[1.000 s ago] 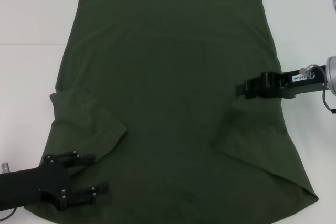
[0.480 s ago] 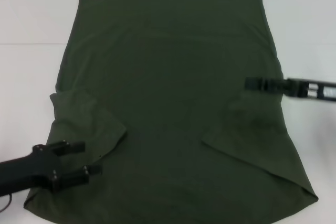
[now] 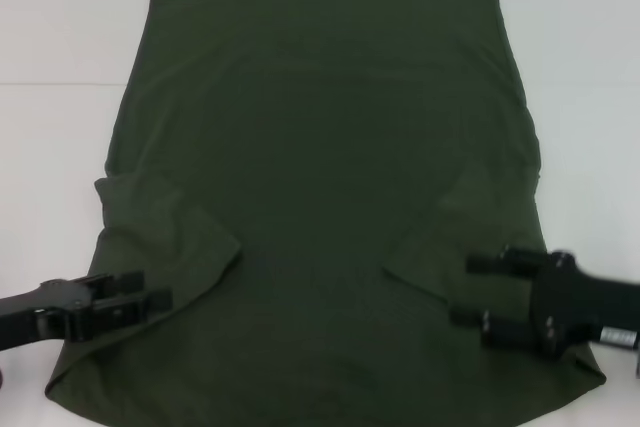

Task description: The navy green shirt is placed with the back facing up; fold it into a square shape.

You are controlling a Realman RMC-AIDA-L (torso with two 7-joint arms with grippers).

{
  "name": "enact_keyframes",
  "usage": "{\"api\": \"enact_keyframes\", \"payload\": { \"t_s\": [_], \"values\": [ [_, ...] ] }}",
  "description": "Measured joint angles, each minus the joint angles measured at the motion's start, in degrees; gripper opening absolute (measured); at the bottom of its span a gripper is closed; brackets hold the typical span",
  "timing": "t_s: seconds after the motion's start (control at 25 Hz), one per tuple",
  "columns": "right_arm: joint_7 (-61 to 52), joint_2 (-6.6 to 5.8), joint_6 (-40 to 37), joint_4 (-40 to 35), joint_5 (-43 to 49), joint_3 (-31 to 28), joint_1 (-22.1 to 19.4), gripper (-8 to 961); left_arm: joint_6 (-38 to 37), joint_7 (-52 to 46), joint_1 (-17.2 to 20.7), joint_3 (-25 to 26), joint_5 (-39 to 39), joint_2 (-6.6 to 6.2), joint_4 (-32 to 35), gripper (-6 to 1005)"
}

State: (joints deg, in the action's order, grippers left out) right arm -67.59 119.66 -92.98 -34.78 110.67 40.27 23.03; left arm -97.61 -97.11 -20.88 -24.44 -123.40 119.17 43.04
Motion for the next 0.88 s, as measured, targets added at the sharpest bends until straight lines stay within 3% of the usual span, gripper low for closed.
{"api": "enact_keyframes", "payload": {
  "t_s": [0.2, 0.4, 0.52, 0.68, 0.88],
  "values": [
    [8.17, 0.23, 1.39, 4.01, 1.17, 0.37, 0.18, 731, -0.78, -13.61, -0.78, -0.89, -1.35, -3.75, -1.57, 769],
    [10.28, 0.34, 3.84, 5.03, 1.54, 2.25, 0.83, 732, -3.94, -22.59, -1.21, -0.84, -2.72, -6.47, -1.04, 768],
    [11.89, 0.37, 5.38, 5.5, 1.56, 3.64, 1.04, 733, -5.59, -28.04, -1.58, -0.78, -6.42, -7.44, 0.81, 768],
    [14.13, 0.45, 6.54, 6.27, 1.55, 4.06, 1.06, 817, -8.45, -34.49, -2.5, -0.63, -11.4, -8.36, 2.87, 767],
    [15.38, 0.48, 6.7, 6.52, 1.57, 4.1, 1.12, 908, -8.55, -40.97, -3.66, -0.7, -18.21, -8.6, 4.33, 769]
  ]
}}
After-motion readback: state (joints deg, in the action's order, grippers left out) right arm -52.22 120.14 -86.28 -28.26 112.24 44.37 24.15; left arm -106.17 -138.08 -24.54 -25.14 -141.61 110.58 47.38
